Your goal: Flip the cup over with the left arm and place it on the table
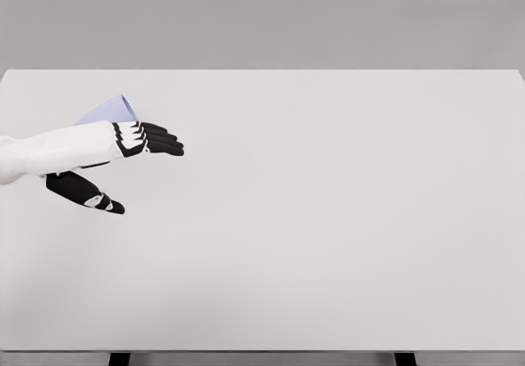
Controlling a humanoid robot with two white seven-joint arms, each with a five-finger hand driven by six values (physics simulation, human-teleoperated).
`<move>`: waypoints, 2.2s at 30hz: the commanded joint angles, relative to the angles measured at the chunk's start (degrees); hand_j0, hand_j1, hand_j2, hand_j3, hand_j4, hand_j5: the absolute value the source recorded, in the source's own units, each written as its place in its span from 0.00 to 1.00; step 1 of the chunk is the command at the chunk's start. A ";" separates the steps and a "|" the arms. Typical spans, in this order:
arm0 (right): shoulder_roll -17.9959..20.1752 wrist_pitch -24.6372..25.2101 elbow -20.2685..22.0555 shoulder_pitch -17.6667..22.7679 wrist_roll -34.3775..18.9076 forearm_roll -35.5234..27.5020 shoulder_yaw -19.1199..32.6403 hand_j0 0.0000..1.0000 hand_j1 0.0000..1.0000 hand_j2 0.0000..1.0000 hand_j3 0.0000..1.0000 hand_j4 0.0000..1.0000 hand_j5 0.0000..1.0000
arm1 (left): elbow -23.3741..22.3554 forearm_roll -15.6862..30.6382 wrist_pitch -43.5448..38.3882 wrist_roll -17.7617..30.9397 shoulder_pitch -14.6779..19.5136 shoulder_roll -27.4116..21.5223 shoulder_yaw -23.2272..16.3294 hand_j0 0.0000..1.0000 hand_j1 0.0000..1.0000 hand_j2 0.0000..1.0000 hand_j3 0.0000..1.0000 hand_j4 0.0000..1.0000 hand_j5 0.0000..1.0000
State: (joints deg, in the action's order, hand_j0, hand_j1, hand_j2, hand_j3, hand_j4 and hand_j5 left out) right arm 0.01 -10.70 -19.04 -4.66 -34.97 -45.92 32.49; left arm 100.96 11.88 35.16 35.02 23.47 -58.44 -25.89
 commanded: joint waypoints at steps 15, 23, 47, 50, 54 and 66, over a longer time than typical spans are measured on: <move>-0.01 -0.11 0.06 0.26 -0.03 0.04 -2.96 1.00 1.00 1.00 1.00 1.00 1.00 | 0.03 3.33 -0.16 -0.02 -0.26 -0.45 0.85 1.00 1.00 1.00 1.00 1.00 1.00; -0.01 -0.11 0.06 0.26 -0.03 0.04 -2.96 1.00 1.00 1.00 1.00 1.00 1.00 | -0.15 15.01 -14.15 -9.18 2.11 0.69 -5.48 1.00 1.00 1.00 1.00 1.00 1.00; -0.01 -0.11 0.06 0.26 -0.03 0.04 -2.96 1.00 1.00 1.00 1.00 1.00 1.00 | -4.28 9.83 -46.06 -13.67 21.01 -2.47 -19.72 1.00 1.00 1.00 1.00 1.00 1.00; -0.01 -0.11 0.06 0.26 -0.03 0.04 -2.96 1.00 1.00 1.00 1.00 1.00 1.00 | -6.74 8.43 -52.82 -14.72 20.92 -0.98 -19.81 1.00 1.00 1.00 1.00 1.00 1.00; -0.01 -0.11 0.06 0.26 -0.03 0.04 -2.96 1.00 1.00 1.00 1.00 1.00 1.00 | -6.48 4.55 -55.47 -16.13 20.57 1.13 -19.98 1.00 1.00 1.00 1.00 1.00 1.00; -0.01 -0.11 0.06 0.26 -0.03 0.04 -2.96 1.00 1.00 1.00 1.00 1.00 1.00 | -15.18 1.48 -56.61 -16.22 20.92 8.95 -19.98 1.00 1.00 1.00 1.00 1.00 1.00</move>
State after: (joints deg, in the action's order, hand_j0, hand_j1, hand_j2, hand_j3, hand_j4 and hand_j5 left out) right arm 0.01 -10.80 -18.99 -4.39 -34.97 -45.92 29.53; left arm 87.59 13.69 -21.34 18.86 44.47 -50.60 -45.85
